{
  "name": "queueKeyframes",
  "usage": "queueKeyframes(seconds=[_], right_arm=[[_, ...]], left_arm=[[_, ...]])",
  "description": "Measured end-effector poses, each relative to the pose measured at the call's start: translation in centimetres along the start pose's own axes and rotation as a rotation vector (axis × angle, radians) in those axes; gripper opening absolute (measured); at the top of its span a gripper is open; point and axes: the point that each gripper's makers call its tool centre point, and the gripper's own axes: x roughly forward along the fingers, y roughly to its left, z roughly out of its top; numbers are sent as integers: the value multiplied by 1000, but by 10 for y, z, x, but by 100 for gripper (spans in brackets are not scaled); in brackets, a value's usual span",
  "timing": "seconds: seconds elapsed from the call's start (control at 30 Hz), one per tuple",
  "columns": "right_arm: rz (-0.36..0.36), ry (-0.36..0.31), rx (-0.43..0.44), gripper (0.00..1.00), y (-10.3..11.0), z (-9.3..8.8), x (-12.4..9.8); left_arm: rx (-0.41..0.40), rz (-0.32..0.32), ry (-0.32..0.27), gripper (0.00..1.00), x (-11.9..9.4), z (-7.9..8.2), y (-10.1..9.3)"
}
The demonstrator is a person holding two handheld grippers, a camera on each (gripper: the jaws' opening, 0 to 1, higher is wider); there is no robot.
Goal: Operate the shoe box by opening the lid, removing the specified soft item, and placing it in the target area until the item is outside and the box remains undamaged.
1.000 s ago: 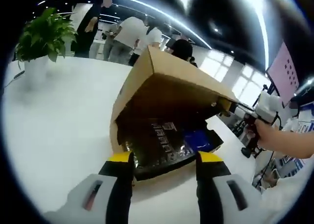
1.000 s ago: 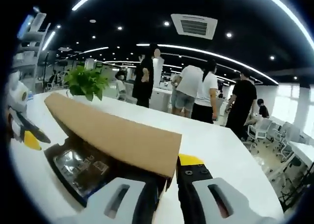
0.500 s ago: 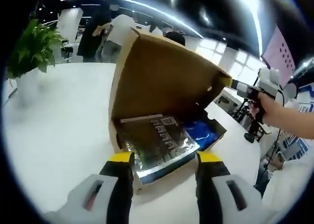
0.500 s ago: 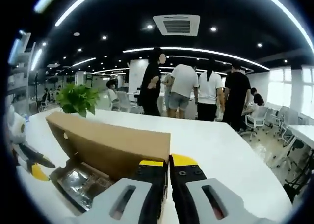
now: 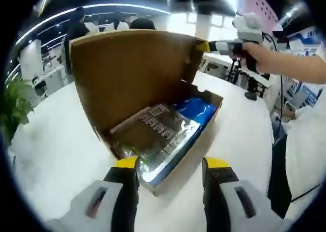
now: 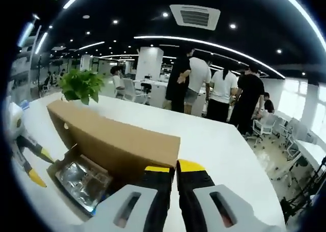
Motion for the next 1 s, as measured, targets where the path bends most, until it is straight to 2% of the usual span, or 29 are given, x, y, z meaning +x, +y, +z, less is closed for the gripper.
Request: queueKeyframes(seconds=[0.03, 0.13, 0.2, 0.3, 0.4, 0.47, 0.53, 0.6, 0.63, 0.7, 0.77, 0.83, 0.93, 1.0], right_arm=[[7, 5, -4, 1, 0, 0, 0], [35, 22, 8, 0, -1, 4, 1], [43, 26, 35, 0, -2, 4, 4], [18, 21, 4, 0, -1, 5, 7], [29, 34, -9, 0, -1, 5, 7], [33, 46, -27, 1, -1, 5, 9], [30, 60, -69, 1, -1, 6, 11], [24, 66, -53, 1, -1, 7, 11], [18, 80, -5, 0, -2, 6, 10], [19, 87, 7, 0, -3, 6, 10], [11, 77, -20, 0, -3, 6, 12], [7, 75, -28, 0, -4, 6, 14], [2, 73, -33, 0, -4, 8, 15], [2, 76, -22, 0, -5, 8, 17]], left_arm=[[38, 9, 10, 46, 0, 0, 1], [190, -30, 60, 39, 4, -2, -5], [252, -51, 72, 36, 6, -1, -9], [250, -65, 100, 35, 13, -3, -7], [255, -82, 127, 38, 14, -6, -5], [298, -134, 134, 35, 11, -6, -9], [304, -164, 170, 35, 9, -10, -10], [313, -164, 174, 34, 9, -8, -8], [316, -166, 175, 33, 8, -7, -8], [307, -179, 181, 31, 9, -6, -8], [311, -189, 190, 30, 11, -8, -10], [362, -187, 204, 30, 15, -12, -10], [333, -210, 225, 29, 20, -15, -16], [373, -189, 244, 23, 21, -19, -13]])
